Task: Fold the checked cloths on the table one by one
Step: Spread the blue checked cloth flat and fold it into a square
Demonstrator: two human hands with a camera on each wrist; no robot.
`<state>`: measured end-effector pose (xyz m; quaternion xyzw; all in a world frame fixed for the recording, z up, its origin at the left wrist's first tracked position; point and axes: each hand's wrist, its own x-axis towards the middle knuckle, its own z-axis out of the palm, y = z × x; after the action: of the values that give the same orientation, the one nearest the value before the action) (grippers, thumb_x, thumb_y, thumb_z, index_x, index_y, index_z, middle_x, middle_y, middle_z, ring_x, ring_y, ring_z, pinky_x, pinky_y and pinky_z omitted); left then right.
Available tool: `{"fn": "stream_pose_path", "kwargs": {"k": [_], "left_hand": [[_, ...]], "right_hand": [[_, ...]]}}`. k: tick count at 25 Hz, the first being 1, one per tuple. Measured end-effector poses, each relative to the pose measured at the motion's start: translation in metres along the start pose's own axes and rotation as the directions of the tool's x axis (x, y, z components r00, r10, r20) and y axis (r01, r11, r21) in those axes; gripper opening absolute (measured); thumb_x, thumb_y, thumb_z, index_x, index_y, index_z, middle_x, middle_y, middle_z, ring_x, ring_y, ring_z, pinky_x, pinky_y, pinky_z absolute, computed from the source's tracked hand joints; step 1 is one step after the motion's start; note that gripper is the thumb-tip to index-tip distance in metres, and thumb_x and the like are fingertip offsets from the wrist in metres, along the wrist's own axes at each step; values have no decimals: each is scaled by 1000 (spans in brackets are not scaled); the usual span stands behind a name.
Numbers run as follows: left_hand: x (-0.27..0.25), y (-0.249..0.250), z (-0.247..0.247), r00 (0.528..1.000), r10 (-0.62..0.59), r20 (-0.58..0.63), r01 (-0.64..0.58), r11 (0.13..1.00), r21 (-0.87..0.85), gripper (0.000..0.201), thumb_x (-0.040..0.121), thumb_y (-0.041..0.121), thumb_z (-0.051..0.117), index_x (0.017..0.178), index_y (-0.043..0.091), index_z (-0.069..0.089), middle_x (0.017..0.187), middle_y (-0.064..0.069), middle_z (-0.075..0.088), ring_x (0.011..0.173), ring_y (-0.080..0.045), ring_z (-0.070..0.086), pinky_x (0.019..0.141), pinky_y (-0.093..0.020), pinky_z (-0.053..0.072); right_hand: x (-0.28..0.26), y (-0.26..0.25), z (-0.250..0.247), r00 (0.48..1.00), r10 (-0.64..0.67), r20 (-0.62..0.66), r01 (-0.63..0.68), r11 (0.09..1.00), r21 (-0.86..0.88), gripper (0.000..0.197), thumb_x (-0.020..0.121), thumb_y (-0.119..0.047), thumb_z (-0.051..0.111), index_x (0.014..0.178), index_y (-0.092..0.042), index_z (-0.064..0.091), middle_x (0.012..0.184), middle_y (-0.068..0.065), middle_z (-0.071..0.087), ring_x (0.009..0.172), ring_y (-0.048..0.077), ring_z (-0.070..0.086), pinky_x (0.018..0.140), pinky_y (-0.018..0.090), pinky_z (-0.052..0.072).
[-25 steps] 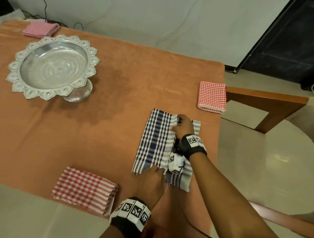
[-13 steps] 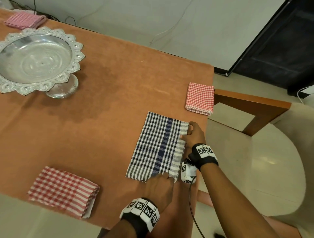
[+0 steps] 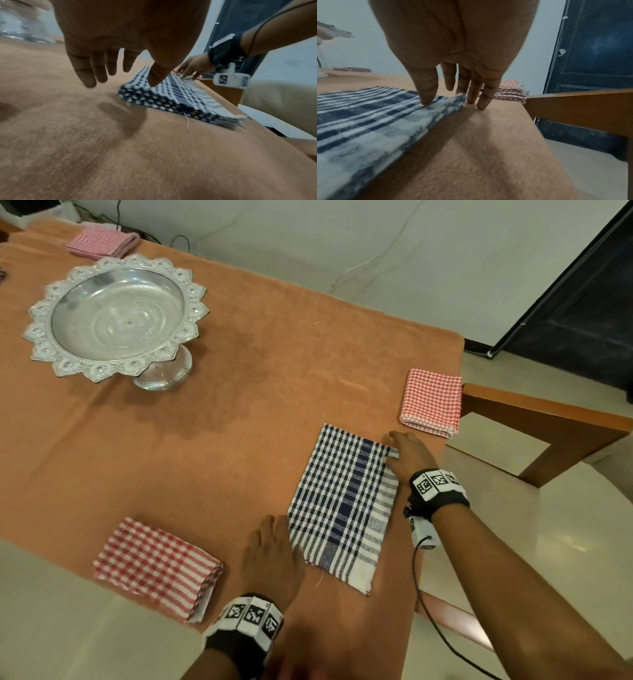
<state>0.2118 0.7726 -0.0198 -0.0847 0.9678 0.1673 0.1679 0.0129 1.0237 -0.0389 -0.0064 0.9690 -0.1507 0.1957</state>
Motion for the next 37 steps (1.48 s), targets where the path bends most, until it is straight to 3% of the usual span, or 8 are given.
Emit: {"fn": "stream_pose_path", "kwargs": {"k": [8,12,14,18,21,27,32,37], "left_hand": [[20,-14,1,945,-184,270,272,901,-337,19,85,32,57,94,16,52,99,-6,61,80,-20,56,62,-29,39],[39,-10,-29,951,-193,242,297,790,-537,16,87,23,58,97,11,53,99,-10,62,80,-20,55,62,-28,38],[63,-10,-49,965,-213,155,264,755,-601,17,89,22,57,100,9,51,102,-14,61,81,-23,54,64,-30,40],[120,-4,-80,986,-167,4,127,730,-672,47,96,28,53,137,15,32,108,-13,59,70,-26,56,62,-33,43],[144,-1,-77,989,-86,123,140,827,-545,54,96,34,52,142,19,29,110,-10,62,78,-29,60,65,-33,46],[136,-32,-55,955,-101,281,155,972,-178,38,82,41,62,108,16,50,97,-6,60,80,-25,58,64,-30,41],[107,-70,-45,844,-86,529,350,837,-422,25,88,25,64,99,3,65,91,-16,70,68,-26,66,62,-34,56],[93,-83,-54,959,6,283,54,978,-202,46,85,51,62,105,13,49,96,0,59,84,-22,60,66,-33,45]], "right_hand": [[4,-1,-7,994,80,68,-84,995,58,39,86,-25,63,122,-12,59,120,10,60,106,28,57,79,29,43],[-24,1,-16,978,182,104,-203,943,264,6,81,-16,66,81,-11,63,78,3,58,74,23,55,57,26,37],[-50,3,-12,957,236,167,-286,848,446,19,80,-10,67,68,-9,52,66,7,54,56,20,55,51,26,38],[-135,-13,26,889,255,381,-458,438,774,9,86,0,64,81,-1,57,61,17,65,45,23,61,42,27,47],[-174,-29,67,842,292,453,-530,299,793,11,88,-6,66,88,2,59,64,18,64,50,26,59,45,28,48],[-183,-38,92,797,487,357,-515,242,822,20,91,-18,65,86,2,62,65,17,65,53,27,61,57,38,56],[-189,-44,95,773,536,338,-525,244,815,26,94,-23,61,82,0,64,60,12,66,53,27,62,57,36,55],[-192,-46,95,729,610,311,-579,306,756,28,91,-30,63,79,-5,65,66,13,68,55,25,63,59,36,54]]}}
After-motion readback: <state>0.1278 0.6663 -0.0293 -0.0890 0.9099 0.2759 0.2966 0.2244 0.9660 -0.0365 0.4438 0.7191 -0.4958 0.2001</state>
